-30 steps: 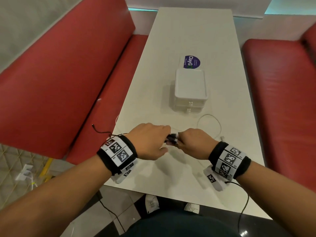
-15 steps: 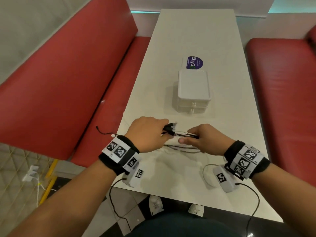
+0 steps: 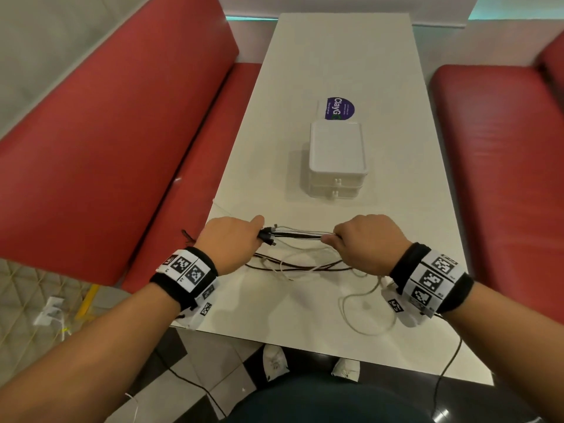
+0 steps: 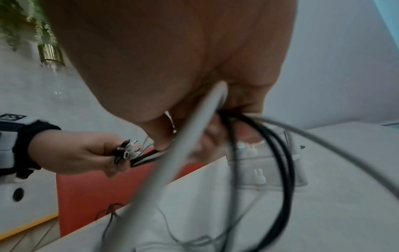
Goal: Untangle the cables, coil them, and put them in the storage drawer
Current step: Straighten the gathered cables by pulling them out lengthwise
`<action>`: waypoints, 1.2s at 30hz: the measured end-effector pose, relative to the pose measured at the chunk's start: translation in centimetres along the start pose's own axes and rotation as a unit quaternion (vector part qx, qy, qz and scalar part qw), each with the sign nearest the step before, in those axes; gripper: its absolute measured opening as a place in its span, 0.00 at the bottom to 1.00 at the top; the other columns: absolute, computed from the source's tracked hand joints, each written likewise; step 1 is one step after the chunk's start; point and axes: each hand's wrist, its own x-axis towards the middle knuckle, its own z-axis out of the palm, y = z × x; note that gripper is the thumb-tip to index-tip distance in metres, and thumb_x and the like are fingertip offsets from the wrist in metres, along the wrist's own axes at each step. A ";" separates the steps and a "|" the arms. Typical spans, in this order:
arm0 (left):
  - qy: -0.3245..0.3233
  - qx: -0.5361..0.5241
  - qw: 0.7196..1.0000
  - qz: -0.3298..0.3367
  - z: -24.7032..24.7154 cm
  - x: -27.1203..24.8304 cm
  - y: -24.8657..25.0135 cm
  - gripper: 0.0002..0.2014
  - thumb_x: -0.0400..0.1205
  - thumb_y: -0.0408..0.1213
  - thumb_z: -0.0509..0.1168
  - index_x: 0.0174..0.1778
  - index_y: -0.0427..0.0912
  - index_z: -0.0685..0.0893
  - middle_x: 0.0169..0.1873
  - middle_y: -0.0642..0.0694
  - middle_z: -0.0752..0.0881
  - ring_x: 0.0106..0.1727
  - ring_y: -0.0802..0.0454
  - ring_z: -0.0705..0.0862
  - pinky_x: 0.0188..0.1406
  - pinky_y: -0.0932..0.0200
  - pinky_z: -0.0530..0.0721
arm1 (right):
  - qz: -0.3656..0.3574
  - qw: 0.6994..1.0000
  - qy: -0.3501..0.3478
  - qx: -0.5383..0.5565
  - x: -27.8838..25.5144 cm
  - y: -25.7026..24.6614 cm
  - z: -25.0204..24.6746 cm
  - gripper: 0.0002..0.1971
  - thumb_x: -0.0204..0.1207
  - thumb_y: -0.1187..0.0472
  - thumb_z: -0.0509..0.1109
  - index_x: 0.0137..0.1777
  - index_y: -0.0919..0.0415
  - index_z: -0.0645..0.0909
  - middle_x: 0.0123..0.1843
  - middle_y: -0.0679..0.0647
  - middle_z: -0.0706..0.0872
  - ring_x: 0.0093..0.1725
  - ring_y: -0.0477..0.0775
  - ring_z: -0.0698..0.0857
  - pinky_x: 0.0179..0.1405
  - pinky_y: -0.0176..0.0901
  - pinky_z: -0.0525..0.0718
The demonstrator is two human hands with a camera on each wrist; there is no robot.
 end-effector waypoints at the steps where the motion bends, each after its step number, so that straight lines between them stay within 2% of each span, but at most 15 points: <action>1: -0.003 -0.004 1.000 -0.005 0.1 -0.1 0.0 0.11 0.88 0.49 0.52 0.58 0.46 0.70 0.31 0.49 0.79 0.30 0.42 0.76 0.23 0.54 0.64 | -0.010 1.000 0.007 0.028 0.1 0.2 0.0 0.29 0.88 0.37 0.48 0.36 0.56 0.77 0.29 0.51 0.78 0.33 0.58 0.79 0.32 0.50 0.72; 3: -0.004 -0.010 1.000 -0.019 0.4 -0.2 -0.2 0.11 0.88 0.48 0.52 0.58 0.45 0.70 0.31 0.50 0.80 0.30 0.43 0.75 0.23 0.54 0.64 | -0.031 0.986 0.002 0.163 0.1 0.6 -0.3 0.27 0.88 0.38 0.49 0.37 0.55 0.76 0.27 0.49 0.77 0.31 0.52 0.77 0.35 0.51 0.76; 5: -0.007 -0.014 1.000 -0.024 0.5 -0.4 -0.3 0.11 0.88 0.48 0.51 0.57 0.45 0.69 0.31 0.50 0.79 0.30 0.42 0.75 0.24 0.54 0.66 | -0.046 0.976 -0.014 0.211 -0.3 0.7 -0.3 0.25 0.89 0.39 0.48 0.44 0.53 0.78 0.28 0.47 0.78 0.31 0.48 0.78 0.39 0.50 0.79; 7: -0.008 -0.011 1.000 -0.021 0.5 -0.7 -0.3 0.11 0.88 0.48 0.51 0.58 0.45 0.69 0.32 0.49 0.81 0.30 0.41 0.76 0.25 0.54 0.68 | -0.063 0.988 -0.012 0.142 -0.6 1.0 -0.1 0.22 0.89 0.39 0.45 0.53 0.49 0.77 0.29 0.47 0.79 0.32 0.52 0.80 0.39 0.54 0.82; 9: -0.005 -0.018 0.999 -0.028 0.4 -0.9 -0.2 0.12 0.89 0.49 0.52 0.58 0.45 0.70 0.36 0.48 0.85 0.32 0.39 0.80 0.26 0.53 0.68 | -0.074 0.996 0.016 0.041 -0.6 1.5 -0.1 0.21 0.88 0.37 0.44 0.57 0.44 0.76 0.30 0.48 0.82 0.33 0.56 0.81 0.36 0.52 0.82; 12: -0.007 -0.071 0.995 -0.064 0.2 -1.1 -0.1 0.13 0.89 0.50 0.53 0.57 0.44 0.71 0.41 0.44 0.88 0.39 0.35 0.84 0.30 0.51 0.69 | -0.040 0.998 0.017 -0.038 -0.3 1.9 -0.1 0.28 0.84 0.31 0.44 0.41 0.51 0.75 0.30 0.49 0.80 0.33 0.58 0.79 0.31 0.49 0.76; 14: -0.015 -0.133 0.988 -0.083 0.3 -1.0 -0.1 0.14 0.88 0.53 0.54 0.54 0.45 0.71 0.42 0.43 0.88 0.37 0.35 0.82 0.31 0.50 0.72 | 0.011 0.999 -0.001 -0.037 0.0 1.8 -0.2 0.34 0.82 0.28 0.48 0.33 0.57 0.72 0.27 0.51 0.75 0.30 0.57 0.76 0.29 0.48 0.73; 16: -0.028 -0.179 0.979 -0.094 0.5 -1.1 -0.2 0.13 0.88 0.53 0.55 0.50 0.46 0.70 0.42 0.41 0.87 0.34 0.38 0.77 0.33 0.49 0.75 | 0.061 0.998 -0.020 0.014 0.2 1.8 -0.6 0.39 0.75 0.22 0.53 0.26 0.60 0.69 0.22 0.51 0.74 0.25 0.55 0.74 0.26 0.46 0.71; 18: -0.028 -0.186 0.977 -0.101 0.9 -1.5 -0.7 0.13 0.88 0.53 0.56 0.49 0.46 0.70 0.41 0.41 0.87 0.34 0.38 0.76 0.33 0.48 0.76 | 0.097 0.980 -0.060 0.161 0.2 2.3 -0.9 0.40 0.70 0.20 0.62 0.24 0.60 0.66 0.17 0.53 0.73 0.21 0.54 0.73 0.25 0.45 0.73; 20: -0.011 -0.173 0.978 -0.112 1.3 -1.9 -1.6 0.14 0.88 0.54 0.56 0.49 0.46 0.70 0.39 0.41 0.87 0.33 0.36 0.78 0.30 0.49 0.74 | 0.096 0.954 -0.082 0.271 -0.1 2.7 -1.1 0.37 0.72 0.26 0.69 0.26 0.60 0.66 0.19 0.53 0.69 0.21 0.53 0.69 0.26 0.45 0.70; 22: 0.001 -0.160 0.979 -0.128 1.6 -2.2 -2.3 0.14 0.88 0.55 0.55 0.48 0.47 0.68 0.37 0.42 0.86 0.31 0.38 0.75 0.29 0.50 0.72 | 0.071 0.959 -0.078 0.263 -0.3 2.6 -1.0 0.33 0.75 0.33 0.71 0.26 0.61 0.68 0.22 0.53 0.69 0.24 0.53 0.68 0.28 0.46 0.69; 26: -0.007 -0.130 0.981 -0.147 2.2 -2.1 -2.8 0.13 0.88 0.52 0.55 0.51 0.45 0.70 0.36 0.43 0.84 0.31 0.39 0.74 0.30 0.50 0.71 | 0.050 0.978 -0.054 0.197 -0.1 1.9 -0.6 0.32 0.79 0.32 0.66 0.27 0.59 0.71 0.22 0.52 0.75 0.24 0.52 0.72 0.28 0.45 0.71; 30: -0.042 -0.054 0.991 -0.115 3.6 -2.6 -3.5 0.12 0.89 0.49 0.53 0.56 0.44 0.71 0.38 0.46 0.86 0.30 0.41 0.74 0.28 0.51 0.70 | 0.050 0.951 -0.059 0.299 -0.3 2.2 -0.9 0.24 0.83 0.37 0.63 0.35 0.54 0.83 0.21 0.47 0.79 0.22 0.44 0.78 0.27 0.34 0.76; 34: -0.100 -0.054 0.987 -0.115 3.7 -2.5 -3.8 0.14 0.89 0.51 0.53 0.57 0.44 0.72 0.43 0.45 0.87 0.35 0.40 0.78 0.34 0.48 0.80 | 0.016 0.987 -0.054 0.150 -0.4 1.7 -0.1 0.18 0.89 0.47 0.54 0.44 0.54 0.79 0.34 0.48 0.83 0.36 0.54 0.82 0.39 0.51 0.80; 36: -0.100 -0.086 0.983 -0.127 2.9 -2.2 -3.3 0.17 0.88 0.54 0.55 0.57 0.43 0.74 0.51 0.43 0.84 0.42 0.35 0.84 0.37 0.47 0.80 | 0.024 0.996 -0.031 0.074 -0.2 1.2 0.5 0.15 0.90 0.51 0.52 0.46 0.57 0.74 0.38 0.51 0.81 0.37 0.60 0.80 0.38 0.54 0.80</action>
